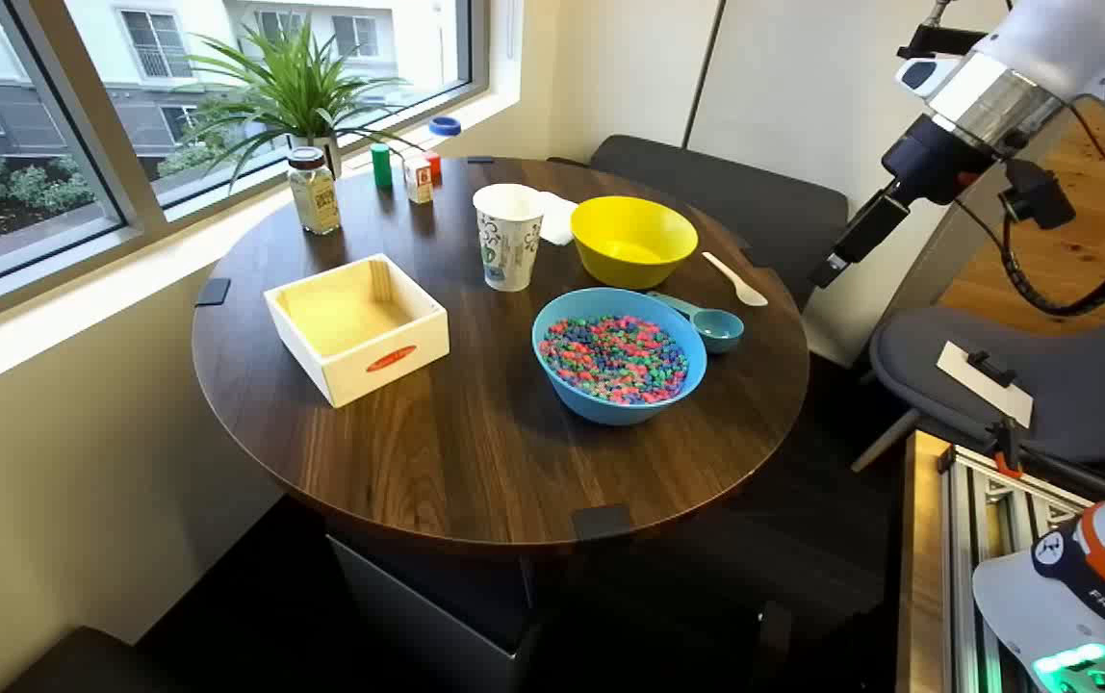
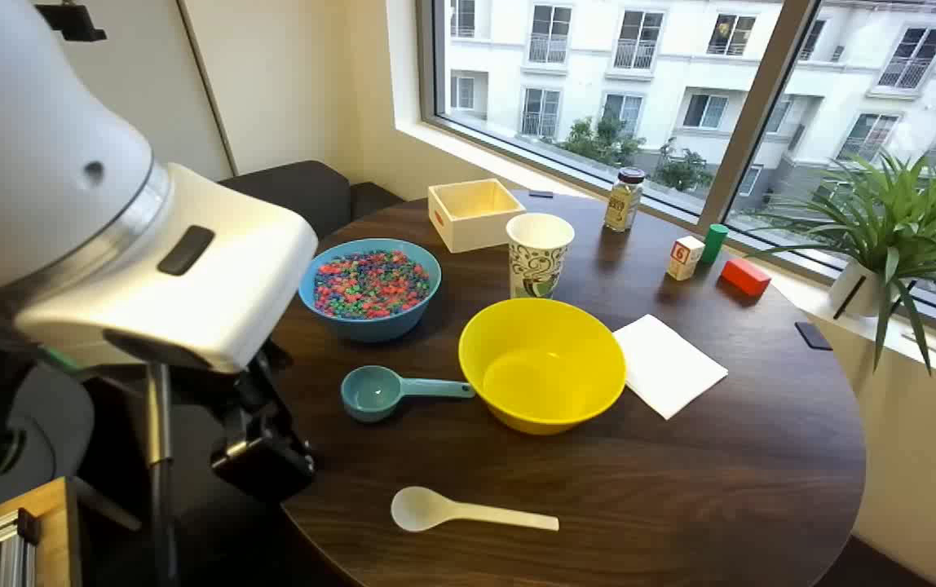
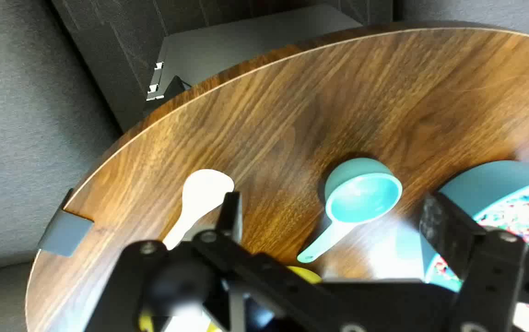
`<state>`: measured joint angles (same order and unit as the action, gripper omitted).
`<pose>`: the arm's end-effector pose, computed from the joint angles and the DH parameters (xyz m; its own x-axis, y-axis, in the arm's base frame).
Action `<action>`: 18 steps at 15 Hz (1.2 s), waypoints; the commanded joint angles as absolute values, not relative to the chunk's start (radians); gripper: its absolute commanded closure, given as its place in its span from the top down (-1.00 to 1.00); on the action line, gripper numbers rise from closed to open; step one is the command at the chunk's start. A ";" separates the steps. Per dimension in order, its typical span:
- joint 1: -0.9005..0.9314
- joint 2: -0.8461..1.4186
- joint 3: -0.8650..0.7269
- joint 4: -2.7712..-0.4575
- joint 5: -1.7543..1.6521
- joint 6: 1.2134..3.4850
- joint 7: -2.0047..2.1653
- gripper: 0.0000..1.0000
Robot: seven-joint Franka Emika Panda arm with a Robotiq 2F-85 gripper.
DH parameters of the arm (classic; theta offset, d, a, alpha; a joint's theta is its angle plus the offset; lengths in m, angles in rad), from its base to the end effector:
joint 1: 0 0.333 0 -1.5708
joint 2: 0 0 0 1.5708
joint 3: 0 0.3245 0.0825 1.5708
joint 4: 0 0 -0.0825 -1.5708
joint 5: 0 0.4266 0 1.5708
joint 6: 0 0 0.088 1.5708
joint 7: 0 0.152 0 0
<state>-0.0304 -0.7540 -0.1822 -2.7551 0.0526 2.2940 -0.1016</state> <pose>0.3828 -0.0688 0.3996 0.9489 -0.1255 0.2894 -0.0870 -0.9860 -0.1425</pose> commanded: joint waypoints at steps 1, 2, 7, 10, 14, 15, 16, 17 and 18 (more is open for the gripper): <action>-0.043 -0.752 -0.170 -2.756 0.064 2.292 -0.111 1.00; -0.043 -0.750 -0.170 -2.758 0.064 2.292 -0.111 1.00; -0.043 -0.749 -0.170 -2.759 0.064 2.292 -0.111 1.00; -0.040 -0.721 -0.171 -2.743 0.076 2.311 -0.096 1.00; -0.050 -0.634 -0.118 -2.705 0.080 2.436 0.012 1.00; -0.049 -0.611 -0.108 -2.695 0.079 2.461 0.029 1.00; -0.044 -0.582 -0.100 -2.683 0.082 2.481 0.044 1.00; -0.040 -0.554 -0.093 -2.671 0.085 2.501 0.059 1.00; -0.041 -0.523 -0.083 -2.658 0.089 2.525 0.081 1.00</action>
<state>-0.0387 -0.6293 -0.1150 -2.7084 0.0544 2.4716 0.0336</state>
